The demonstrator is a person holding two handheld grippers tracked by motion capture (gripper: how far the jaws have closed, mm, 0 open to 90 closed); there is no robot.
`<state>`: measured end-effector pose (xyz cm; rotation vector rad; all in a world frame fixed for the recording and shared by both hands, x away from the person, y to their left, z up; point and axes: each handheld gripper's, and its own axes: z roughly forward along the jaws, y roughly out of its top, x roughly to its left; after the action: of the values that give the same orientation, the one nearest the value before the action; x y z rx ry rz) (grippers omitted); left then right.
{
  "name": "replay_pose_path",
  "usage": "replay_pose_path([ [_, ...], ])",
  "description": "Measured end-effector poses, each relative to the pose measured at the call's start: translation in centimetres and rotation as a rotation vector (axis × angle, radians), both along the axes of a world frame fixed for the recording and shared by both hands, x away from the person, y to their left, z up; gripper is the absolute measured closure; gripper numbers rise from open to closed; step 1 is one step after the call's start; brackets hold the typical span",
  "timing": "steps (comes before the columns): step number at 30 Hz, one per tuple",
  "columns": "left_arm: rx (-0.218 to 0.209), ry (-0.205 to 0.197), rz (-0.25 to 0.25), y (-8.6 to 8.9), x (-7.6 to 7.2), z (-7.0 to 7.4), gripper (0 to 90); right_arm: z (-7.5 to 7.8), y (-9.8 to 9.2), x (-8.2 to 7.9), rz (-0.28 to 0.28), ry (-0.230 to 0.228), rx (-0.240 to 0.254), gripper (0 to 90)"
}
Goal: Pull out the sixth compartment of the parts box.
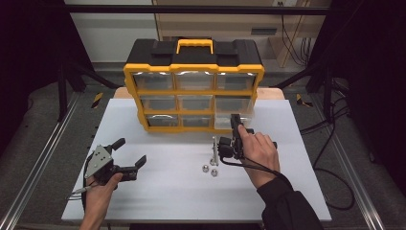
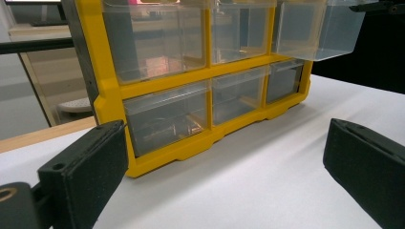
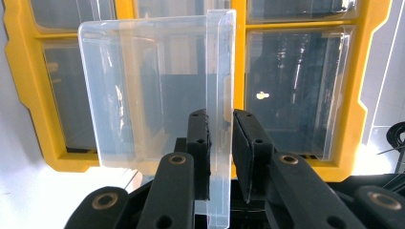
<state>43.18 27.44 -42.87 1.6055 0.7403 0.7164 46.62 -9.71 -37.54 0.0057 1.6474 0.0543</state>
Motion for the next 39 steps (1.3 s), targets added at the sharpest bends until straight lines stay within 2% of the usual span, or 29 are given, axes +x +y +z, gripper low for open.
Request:
replay_pose_path([
  [6,-0.004,0.001,0.002,0.0,0.0,0.0,1.3,-0.1,0.0,0.0,0.006,0.004,0.0,76.6],
  [8,0.0,0.003,0.0,0.0,0.0,0.0,1.3,-0.1,0.0,0.0,0.006,0.008,0.013,75.7],
  [10,0.002,0.002,-0.002,0.0,0.0,0.0,1.3,-0.1,0.0,0.1,0.003,0.026,0.041,69.1],
  [14,-0.003,0.002,0.0,0.0,0.0,0.0,1.3,0.1,-0.5,0.0,-0.013,0.046,0.16,51.3],
  [17,0.0,0.003,-0.002,0.0,0.0,0.0,1.3,0.3,-1.0,-0.6,-0.034,0.093,0.279,41.3],
  [19,0.001,0.003,-0.003,-0.1,0.0,0.0,1.3,0.4,-1.3,-1.1,-0.045,0.121,0.336,33.9],
  [24,0.002,0.002,-0.002,-0.1,0.0,0.0,1.3,0.5,-2.0,-2.3,-0.032,0.227,0.512,21.6],
  [26,0.003,0.003,-0.002,-0.1,0.0,-0.1,1.2,0.3,-2.4,-2.8,-0.049,0.279,0.57,18.2],
  [29,0.004,0.003,-0.002,-0.1,0.0,-0.1,1.2,0.1,-3.1,-3.4,-0.061,0.334,0.649,17.2],
  [30,0.004,0.003,-0.002,-0.1,0.0,-0.1,1.2,0.0,-3.4,-3.5,-0.063,0.343,0.667,17.1],
  [32,0.005,0.003,-0.003,-0.1,0.0,-0.1,1.2,-0.3,-4.1,-3.6,-0.069,0.346,0.667,17.3],
  [39,0.003,0.003,-0.006,-0.1,0.0,-0.1,1.2,-1.4,-5.8,-4.5,-0.13,0.418,0.735,16.0],
])
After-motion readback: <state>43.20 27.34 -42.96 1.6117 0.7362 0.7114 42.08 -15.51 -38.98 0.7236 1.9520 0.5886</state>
